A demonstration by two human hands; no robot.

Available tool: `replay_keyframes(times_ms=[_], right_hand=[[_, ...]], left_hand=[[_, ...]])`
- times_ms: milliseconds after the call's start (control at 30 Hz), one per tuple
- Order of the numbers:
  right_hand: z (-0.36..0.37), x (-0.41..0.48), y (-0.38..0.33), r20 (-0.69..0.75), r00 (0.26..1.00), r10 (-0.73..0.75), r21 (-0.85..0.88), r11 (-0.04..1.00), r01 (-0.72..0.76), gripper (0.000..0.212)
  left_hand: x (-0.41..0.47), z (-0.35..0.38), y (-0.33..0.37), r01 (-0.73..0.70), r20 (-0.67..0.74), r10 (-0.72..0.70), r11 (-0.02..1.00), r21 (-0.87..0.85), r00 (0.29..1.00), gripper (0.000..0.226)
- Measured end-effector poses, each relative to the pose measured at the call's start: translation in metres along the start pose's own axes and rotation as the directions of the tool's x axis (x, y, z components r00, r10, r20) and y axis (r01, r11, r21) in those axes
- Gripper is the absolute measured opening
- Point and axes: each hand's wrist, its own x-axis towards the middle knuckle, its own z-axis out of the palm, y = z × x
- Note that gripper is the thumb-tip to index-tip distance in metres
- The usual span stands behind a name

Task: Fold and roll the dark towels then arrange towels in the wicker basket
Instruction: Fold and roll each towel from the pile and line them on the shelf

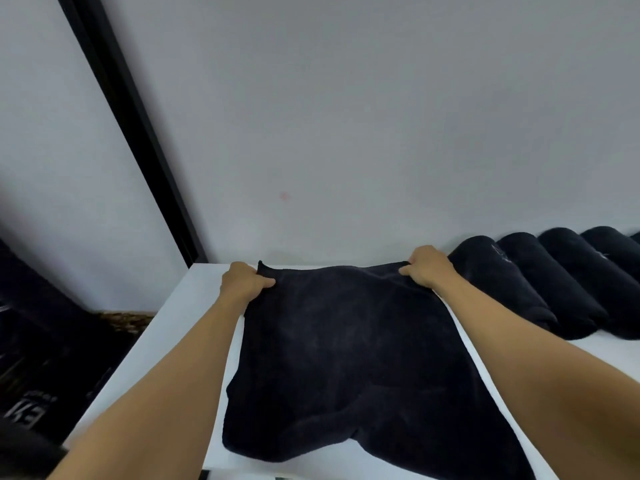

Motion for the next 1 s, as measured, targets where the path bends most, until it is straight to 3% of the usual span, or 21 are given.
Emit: replay_keyframes(times_ms=[133, 300, 500, 667, 767, 833, 933, 1000], right_hand=[[0.002, -0.003, -0.006, 0.021, 1.0, 0.013, 0.009, 1.0, -0.013, 0.022], [-0.027, -0.009, -0.007, 0.215, 0.976, 0.04, 0.136, 0.988, -0.071, 0.024], [-0.046, -0.017, -0.007, 0.26, 0.966, 0.006, 0.128, 0.991, -0.04, 0.021], [-0.091, -0.032, -0.034, 0.074, 0.991, -0.114, 0.393, 0.916, 0.076, 0.022], [-0.133, -0.056, -0.058, -0.132, 0.973, -0.189, 0.568, 0.79, 0.23, 0.016], [-0.164, -0.078, -0.073, -0.273, 0.939, -0.211, 0.633, 0.695, 0.34, 0.01], [-0.202, -0.12, -0.083, -0.413, 0.883, -0.223, 0.678, 0.572, 0.462, 0.005], [-0.213, -0.147, -0.081, -0.455, 0.854, -0.25, 0.654, 0.557, 0.512, 0.005]], left_hand=[[-0.001, -0.002, 0.005, 0.011, 0.016, -0.009, 0.99, -0.142, 1.0, 0.016], [-0.002, -0.031, 0.019, 0.06, 0.07, -0.037, 0.931, -0.361, 0.997, 0.031], [-0.022, -0.052, 0.032, 0.079, 0.098, -0.044, 0.917, -0.392, 0.994, 0.024], [-0.03, -0.074, 0.053, -0.007, 0.01, 0.01, 0.961, -0.276, 1.0, 0.01], [-0.041, -0.105, 0.086, -0.21, -0.143, 0.185, 0.961, -0.182, 0.972, 0.03], [-0.058, -0.132, 0.111, -0.378, -0.276, 0.295, 0.865, -0.329, 0.915, 0.01], [-0.098, -0.167, 0.137, -0.587, -0.451, 0.394, 0.664, -0.463, 0.801, 0.019], [-0.118, -0.179, 0.136, -0.663, -0.497, 0.451, 0.605, -0.44, 0.741, 0.021]])
